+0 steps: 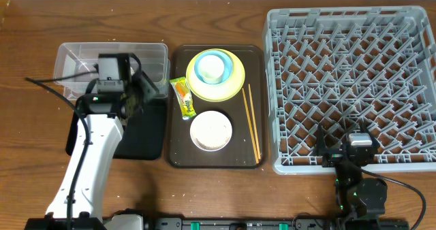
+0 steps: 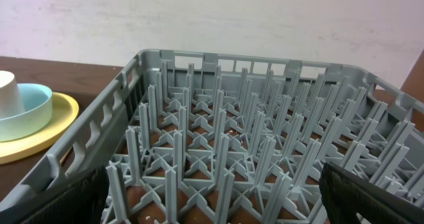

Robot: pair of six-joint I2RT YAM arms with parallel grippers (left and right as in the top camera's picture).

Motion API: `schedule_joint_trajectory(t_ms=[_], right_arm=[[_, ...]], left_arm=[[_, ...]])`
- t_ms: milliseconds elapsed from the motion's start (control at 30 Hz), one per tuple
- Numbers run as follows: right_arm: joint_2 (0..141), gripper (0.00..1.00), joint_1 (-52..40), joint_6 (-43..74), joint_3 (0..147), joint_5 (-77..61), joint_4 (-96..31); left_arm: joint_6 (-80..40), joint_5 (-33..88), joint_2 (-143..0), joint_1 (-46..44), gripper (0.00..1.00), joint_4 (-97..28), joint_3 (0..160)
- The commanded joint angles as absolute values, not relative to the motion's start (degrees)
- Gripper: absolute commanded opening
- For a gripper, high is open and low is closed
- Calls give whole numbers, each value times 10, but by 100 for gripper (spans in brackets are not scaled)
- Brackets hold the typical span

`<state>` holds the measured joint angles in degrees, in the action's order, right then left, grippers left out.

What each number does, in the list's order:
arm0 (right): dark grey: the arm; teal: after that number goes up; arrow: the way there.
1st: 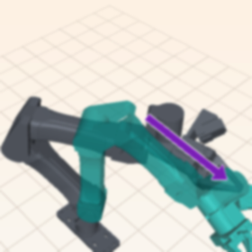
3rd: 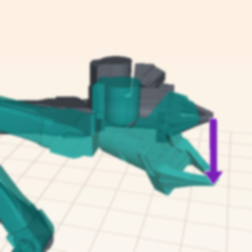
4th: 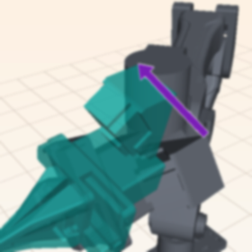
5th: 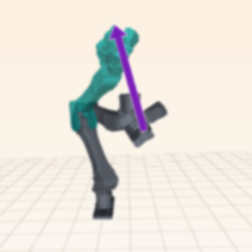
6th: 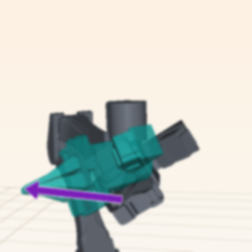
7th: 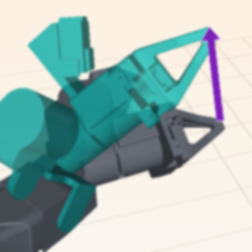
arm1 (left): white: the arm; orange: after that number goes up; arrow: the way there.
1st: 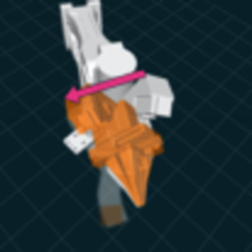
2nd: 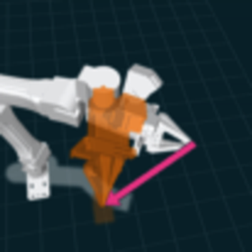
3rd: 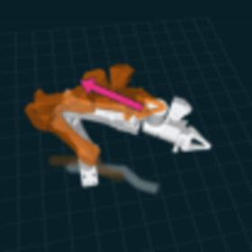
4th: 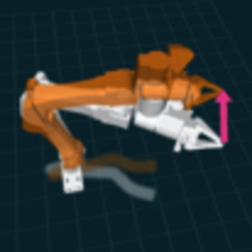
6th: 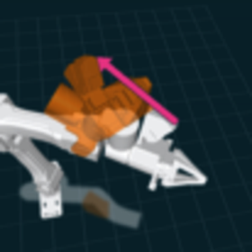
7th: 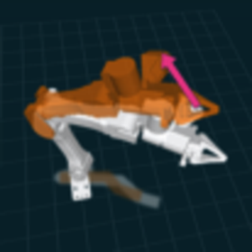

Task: Sort waste into correct bins and load items into the dishwasher rack
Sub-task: 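Carry the tissue left and release it into the clear plastic bin, then move the left gripper back over the yellow snack wrapper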

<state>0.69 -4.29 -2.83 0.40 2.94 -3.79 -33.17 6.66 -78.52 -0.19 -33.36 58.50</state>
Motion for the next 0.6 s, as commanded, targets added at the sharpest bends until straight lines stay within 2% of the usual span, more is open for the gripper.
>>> schedule_joint_trajectory(t_ms=[0,167,567], right_arm=[[3,99,-37,-35,3,27,-40],[3,99,-37,-35,3,27,-40],[3,99,-37,-35,3,27,-40]], left_arm=[[-331,103,-788,-22,55,-383,584],[-313,98,-791,-65,54,-433,583],[-313,39,-791,-175,54,-442,583]])
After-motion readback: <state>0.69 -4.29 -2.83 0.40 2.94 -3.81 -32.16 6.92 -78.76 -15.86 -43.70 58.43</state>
